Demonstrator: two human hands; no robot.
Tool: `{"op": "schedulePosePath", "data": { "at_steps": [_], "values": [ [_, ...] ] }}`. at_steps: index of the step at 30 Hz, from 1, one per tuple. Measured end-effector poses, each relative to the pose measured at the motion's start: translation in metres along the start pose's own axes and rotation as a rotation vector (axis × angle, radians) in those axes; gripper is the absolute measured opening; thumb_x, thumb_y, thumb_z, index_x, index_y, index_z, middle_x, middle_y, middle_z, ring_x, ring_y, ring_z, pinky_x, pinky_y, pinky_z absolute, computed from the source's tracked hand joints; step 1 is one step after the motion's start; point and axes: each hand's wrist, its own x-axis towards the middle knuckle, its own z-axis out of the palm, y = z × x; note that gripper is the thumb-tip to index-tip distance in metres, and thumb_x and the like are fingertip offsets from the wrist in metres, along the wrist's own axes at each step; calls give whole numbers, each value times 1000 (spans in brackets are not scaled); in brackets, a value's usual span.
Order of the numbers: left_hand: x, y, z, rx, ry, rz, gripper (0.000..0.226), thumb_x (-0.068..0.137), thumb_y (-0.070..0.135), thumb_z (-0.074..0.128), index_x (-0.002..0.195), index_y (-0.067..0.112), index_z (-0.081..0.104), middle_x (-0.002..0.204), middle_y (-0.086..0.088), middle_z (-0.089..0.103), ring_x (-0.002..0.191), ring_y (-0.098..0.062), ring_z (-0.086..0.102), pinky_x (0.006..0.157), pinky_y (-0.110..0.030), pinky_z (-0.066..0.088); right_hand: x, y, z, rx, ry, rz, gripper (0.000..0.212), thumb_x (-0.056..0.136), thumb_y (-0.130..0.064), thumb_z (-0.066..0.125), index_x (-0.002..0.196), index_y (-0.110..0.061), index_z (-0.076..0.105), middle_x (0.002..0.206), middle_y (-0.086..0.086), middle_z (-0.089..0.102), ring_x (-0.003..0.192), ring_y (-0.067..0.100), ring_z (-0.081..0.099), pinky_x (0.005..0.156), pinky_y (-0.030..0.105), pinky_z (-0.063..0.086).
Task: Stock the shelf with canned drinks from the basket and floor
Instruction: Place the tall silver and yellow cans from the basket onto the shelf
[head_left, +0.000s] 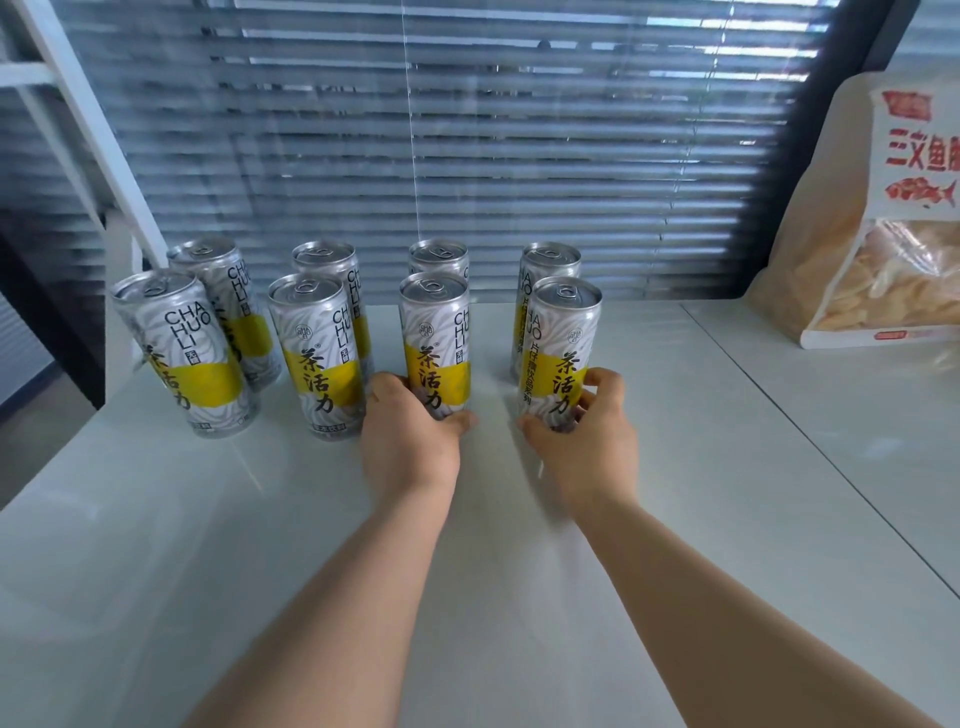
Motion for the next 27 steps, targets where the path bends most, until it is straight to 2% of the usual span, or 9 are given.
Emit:
{"op": "schedulePosePath", "data": {
  "at_steps": [8,13,18,27],
  "values": [
    [-1,-1,3,-32,12,0,53,65,29,85,93,15,42,104,-7,60,95,-31,60,68,-29,35,-1,2,1,25,8,3,55,79,-21,76,122,-22,43,89,-7,56,99,30,63,88,45,51],
    [1,-2,4,-23,14,9,55,65,29,85,100,9,48,104,-8,61,95,-32,60,68,-30,36,0,1,-1,19,-2,9,53,78,-21,77,121,-18,46,90,-8,55,100,28,64,84,38,51],
    [-1,-2,3,-25,17,14,55,65,27,85,100,8,48,104,-9,61,96,-33,61,68,-30,36,3,1,0,3,-6,27,55,77,-24,78,121,-20,45,93,-6,58,102,30,64,91,45,50],
    [-1,1,3,-10,11,2,55,67,28,84,103,8,46,108,-10,61,99,-33,60,70,-30,34,5,0,2,-13,-1,48,57,76,-25,79,121,-22,45,92,-4,59,102,33,64,93,49,48]
  ]
}}
